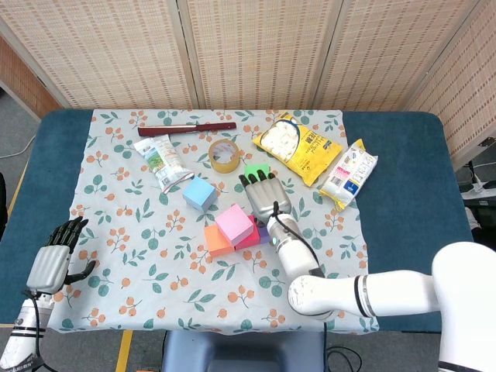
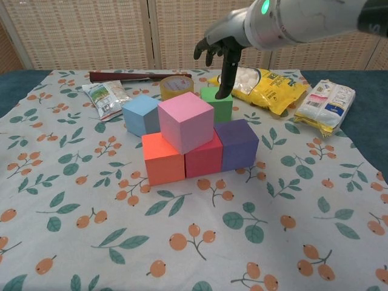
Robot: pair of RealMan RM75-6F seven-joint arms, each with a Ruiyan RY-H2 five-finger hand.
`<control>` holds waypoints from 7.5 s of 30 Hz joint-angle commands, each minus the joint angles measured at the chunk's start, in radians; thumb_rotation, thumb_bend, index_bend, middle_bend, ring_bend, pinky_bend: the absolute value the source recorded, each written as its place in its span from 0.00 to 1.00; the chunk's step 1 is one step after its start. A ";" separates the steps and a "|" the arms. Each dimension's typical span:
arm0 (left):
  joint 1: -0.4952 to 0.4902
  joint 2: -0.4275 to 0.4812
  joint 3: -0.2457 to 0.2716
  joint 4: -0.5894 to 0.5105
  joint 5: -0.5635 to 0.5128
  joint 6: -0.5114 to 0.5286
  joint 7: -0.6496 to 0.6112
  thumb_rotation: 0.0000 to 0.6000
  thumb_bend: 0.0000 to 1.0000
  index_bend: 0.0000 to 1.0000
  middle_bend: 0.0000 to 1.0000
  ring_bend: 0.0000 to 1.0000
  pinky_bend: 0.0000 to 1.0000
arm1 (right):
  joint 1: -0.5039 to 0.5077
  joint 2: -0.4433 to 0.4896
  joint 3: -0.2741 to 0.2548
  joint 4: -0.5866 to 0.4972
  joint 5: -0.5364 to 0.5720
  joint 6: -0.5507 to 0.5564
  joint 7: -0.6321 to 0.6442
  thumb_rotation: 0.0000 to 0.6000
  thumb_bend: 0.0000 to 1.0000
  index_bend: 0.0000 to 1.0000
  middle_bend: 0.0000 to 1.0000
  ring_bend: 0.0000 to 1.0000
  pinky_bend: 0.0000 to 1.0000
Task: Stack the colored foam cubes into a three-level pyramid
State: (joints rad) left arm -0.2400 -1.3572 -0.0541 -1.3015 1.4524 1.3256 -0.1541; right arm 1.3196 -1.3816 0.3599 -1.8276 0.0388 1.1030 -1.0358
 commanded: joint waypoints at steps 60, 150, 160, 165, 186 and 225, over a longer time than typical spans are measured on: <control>-0.002 -0.002 0.001 -0.002 0.002 -0.002 0.018 1.00 0.33 0.00 0.01 0.02 0.10 | -0.087 -0.179 -0.121 0.254 -0.288 -0.108 0.276 1.00 0.09 0.00 0.05 0.00 0.10; -0.008 -0.026 -0.020 0.023 -0.050 -0.030 0.092 1.00 0.33 0.00 0.01 0.02 0.10 | 0.047 -0.475 -0.061 0.980 -0.099 -0.371 0.169 1.00 0.06 0.00 0.03 0.00 0.07; -0.009 -0.028 -0.027 0.027 -0.061 -0.031 0.102 1.00 0.33 0.00 0.01 0.02 0.10 | 0.051 -0.596 -0.013 1.204 -0.174 -0.441 0.204 1.00 0.06 0.31 0.18 0.00 0.09; -0.008 -0.028 -0.028 0.027 -0.062 -0.029 0.104 1.00 0.33 0.00 0.01 0.02 0.10 | 0.055 -0.630 0.021 1.269 -0.192 -0.461 0.199 1.00 0.06 0.46 0.31 0.04 0.11; -0.002 -0.020 -0.010 0.000 -0.025 -0.005 0.116 1.00 0.33 0.00 0.01 0.02 0.10 | -0.157 -0.156 0.080 0.464 -0.350 -0.222 0.231 1.00 0.10 0.65 0.44 0.20 0.19; 0.006 -0.019 0.005 -0.023 0.000 0.015 0.142 1.00 0.33 0.00 0.01 0.02 0.10 | -0.231 0.079 -0.173 0.103 -0.583 -0.335 0.497 1.00 0.10 0.63 0.44 0.20 0.19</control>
State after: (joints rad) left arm -0.2338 -1.3761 -0.0488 -1.3247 1.4521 1.3404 -0.0123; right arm 1.0816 -1.2949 0.1917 -1.7301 -0.5477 0.7611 -0.5361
